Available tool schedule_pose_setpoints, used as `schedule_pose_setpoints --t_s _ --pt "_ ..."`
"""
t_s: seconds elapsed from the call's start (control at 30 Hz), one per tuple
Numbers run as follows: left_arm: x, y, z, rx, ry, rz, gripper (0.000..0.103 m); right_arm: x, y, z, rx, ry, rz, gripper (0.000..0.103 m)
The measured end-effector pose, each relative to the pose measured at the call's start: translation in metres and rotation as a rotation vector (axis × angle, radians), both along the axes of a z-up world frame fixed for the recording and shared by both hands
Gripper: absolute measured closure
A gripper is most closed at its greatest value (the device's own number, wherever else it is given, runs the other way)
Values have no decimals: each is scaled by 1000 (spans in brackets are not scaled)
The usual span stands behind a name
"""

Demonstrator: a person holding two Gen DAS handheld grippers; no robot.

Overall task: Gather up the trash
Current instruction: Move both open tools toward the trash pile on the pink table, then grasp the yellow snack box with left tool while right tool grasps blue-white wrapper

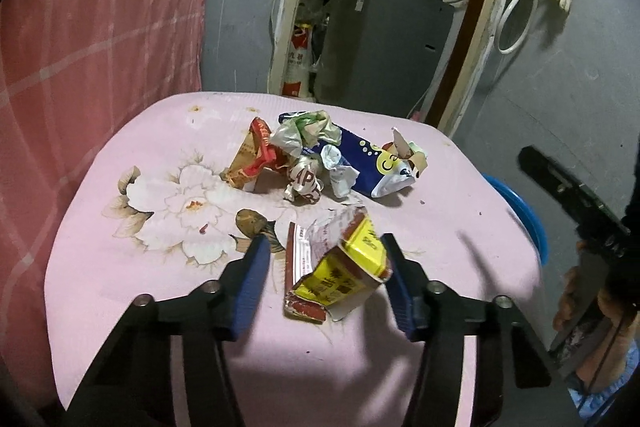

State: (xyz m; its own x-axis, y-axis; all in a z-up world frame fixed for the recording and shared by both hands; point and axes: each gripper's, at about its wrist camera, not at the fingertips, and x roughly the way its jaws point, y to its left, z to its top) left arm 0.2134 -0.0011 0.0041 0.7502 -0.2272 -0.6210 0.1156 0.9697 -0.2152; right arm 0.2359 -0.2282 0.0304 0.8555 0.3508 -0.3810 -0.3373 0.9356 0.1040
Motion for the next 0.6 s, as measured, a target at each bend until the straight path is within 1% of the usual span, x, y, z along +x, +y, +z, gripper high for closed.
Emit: schedule_pose_setpoints --t_s 0.03,0.1,0.23,0.43,0.53,0.6 --pt "0 2 0 0 1 0 60 3 3 -2 -3 14 11 0" --pt "0 3 0 9 -1 1 68 7 7 -4 -6 33 34 0" --pt "1 11 1 -10 -4 12 72 18 21 -9 -17 73 93 0" --pt "4 29 4 -57 -3 58 73 36 33 -10 6 110 175 1" --pt "7 40 6 -71 -7 89 76 46 41 -11 27 136 214 20" --pt "7 42 9 -72 -14 101 78 53 47 -14 33 164 246 37"
